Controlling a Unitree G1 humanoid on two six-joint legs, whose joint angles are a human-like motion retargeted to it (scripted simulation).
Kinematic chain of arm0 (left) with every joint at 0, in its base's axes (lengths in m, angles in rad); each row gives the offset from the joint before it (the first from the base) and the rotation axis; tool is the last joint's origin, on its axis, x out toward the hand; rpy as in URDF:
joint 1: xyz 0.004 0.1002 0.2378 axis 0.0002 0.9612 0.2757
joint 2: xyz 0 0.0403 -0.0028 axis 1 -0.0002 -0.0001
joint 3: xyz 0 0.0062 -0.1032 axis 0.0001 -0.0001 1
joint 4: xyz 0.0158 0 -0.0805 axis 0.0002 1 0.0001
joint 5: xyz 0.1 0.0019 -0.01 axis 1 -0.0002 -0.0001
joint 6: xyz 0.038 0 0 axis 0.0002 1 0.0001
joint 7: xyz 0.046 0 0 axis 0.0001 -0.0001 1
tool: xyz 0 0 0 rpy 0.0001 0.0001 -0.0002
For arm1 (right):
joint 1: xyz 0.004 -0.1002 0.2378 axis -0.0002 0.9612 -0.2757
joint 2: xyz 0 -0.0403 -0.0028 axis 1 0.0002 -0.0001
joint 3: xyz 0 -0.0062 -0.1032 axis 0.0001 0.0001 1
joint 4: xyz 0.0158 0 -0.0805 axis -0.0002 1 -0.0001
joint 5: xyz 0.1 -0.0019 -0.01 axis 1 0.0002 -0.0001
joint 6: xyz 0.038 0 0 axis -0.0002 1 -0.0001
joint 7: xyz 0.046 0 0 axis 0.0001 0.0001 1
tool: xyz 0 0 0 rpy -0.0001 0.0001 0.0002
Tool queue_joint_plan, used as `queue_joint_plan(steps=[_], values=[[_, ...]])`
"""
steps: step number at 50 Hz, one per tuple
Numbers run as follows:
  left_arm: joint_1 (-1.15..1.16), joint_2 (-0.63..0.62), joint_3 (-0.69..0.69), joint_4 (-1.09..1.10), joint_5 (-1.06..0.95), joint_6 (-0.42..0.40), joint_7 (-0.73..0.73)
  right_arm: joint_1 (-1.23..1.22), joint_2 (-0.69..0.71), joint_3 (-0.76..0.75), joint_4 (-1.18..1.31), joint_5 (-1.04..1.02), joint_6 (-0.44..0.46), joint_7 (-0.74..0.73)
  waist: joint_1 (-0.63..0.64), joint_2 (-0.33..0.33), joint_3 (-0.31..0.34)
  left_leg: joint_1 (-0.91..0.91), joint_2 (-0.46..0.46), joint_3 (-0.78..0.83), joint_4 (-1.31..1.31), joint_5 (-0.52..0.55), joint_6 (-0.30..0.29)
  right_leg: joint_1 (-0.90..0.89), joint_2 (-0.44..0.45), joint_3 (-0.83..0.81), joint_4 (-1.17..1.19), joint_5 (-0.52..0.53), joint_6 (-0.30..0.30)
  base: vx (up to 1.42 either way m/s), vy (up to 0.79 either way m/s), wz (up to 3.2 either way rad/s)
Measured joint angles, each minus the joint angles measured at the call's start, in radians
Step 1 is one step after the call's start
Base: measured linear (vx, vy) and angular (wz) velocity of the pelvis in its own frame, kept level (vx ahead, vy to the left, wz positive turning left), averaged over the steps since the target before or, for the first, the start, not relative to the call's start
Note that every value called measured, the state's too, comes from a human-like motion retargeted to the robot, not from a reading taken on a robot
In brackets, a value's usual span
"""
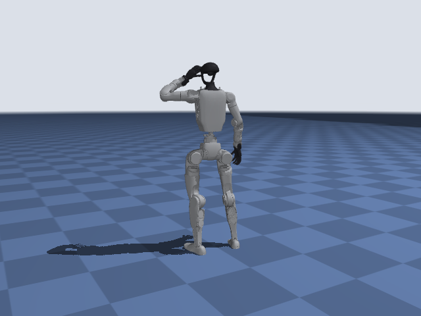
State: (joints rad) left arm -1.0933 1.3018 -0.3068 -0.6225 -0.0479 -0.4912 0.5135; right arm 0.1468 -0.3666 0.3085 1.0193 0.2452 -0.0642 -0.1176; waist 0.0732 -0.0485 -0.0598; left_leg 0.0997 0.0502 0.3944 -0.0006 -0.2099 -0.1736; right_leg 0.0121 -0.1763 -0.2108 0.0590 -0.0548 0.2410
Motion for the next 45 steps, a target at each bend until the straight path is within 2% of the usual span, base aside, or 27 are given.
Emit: queue_joint_plan(steps=[45], values=[[0.007, 0.002, -0.001, 0.015, -0.003, 0.008, -0.014, 0.004, 0.008, -0.008, 0.010, -0.005, 0.004, 0.006, 0.001, 0.002, 0.002, 0.000, 0.003, 0.003, -0.001, -0.001, -0.001, -0.002, 0.004, 0.002, 0.000, -0.003, -0.001, 0.00, 0.00, 0.00]])
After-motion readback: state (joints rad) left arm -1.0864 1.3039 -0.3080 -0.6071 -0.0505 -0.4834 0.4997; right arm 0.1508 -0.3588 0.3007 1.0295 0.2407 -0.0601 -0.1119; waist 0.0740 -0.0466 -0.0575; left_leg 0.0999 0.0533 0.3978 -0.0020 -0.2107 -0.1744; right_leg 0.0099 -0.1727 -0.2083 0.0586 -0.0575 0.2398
